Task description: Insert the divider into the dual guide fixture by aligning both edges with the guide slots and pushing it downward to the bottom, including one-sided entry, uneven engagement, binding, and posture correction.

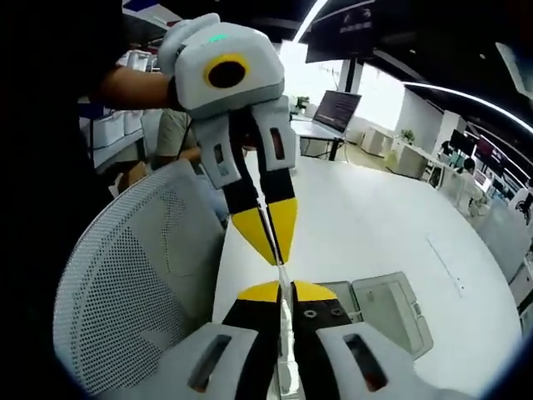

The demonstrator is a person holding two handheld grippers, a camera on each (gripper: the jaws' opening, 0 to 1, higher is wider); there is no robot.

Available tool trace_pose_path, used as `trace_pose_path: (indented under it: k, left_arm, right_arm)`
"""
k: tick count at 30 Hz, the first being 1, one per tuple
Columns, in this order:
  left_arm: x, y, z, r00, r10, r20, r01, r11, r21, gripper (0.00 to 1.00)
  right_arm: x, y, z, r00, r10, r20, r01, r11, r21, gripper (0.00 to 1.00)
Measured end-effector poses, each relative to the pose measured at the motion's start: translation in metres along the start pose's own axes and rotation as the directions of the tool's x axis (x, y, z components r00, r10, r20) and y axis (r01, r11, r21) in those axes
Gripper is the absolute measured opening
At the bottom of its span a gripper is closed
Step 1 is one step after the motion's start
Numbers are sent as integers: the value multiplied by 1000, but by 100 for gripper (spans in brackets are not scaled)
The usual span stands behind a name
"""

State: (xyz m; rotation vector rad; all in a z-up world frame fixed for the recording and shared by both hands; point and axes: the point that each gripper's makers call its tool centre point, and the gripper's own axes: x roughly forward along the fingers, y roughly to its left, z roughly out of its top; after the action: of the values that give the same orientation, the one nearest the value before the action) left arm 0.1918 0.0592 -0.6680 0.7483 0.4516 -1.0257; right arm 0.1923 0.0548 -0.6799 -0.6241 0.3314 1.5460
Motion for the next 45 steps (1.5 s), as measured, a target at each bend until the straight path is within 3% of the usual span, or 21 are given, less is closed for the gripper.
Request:
trace_pose_path:
  k: [9, 14, 20, 25, 31, 36, 42, 45]
  left_arm:
    - [-2, 0, 3, 999, -4, 37, 5, 1000, -27, 0]
    - [-3, 0, 4, 998, 0, 55, 2, 999, -53, 0]
    - [1, -1, -1, 1000, 7, 4, -7, 999, -38, 2]
    - [4, -9, 6, 1000, -24, 10, 24, 1000, -9, 2]
    - [7, -10, 3, 999, -42, -3, 42, 999, -2, 0]
    - [8, -11, -3, 996, -57, -65, 60, 997, 41, 0]
    - [11, -8, -1, 994, -61, -86, 62, 998, 13, 0]
    - [9, -5, 2, 996, -56, -64, 56, 998, -1, 0]
  right_arm:
    - [-1, -1, -11, 1000, -9, -23, 10, 999, 50, 3]
    - [-1, -1, -8, 1000, -16, -10, 16, 1000, 5, 0]
    - [6, 8, -11, 998, 9, -55, -12, 998, -55, 0]
    - [8, 11, -12, 997, 26, -73, -32, 996, -82, 0]
    - [8, 10, -14, 995, 24, -93, -33, 994, -101, 0]
    - [8, 9, -17, 993, 19, -118, -34, 991, -129, 0]
    - [8, 5, -19, 993, 3, -118, -14, 995, -94, 0]
    - [5, 1, -17, 995, -17, -96, 13, 999, -40, 0]
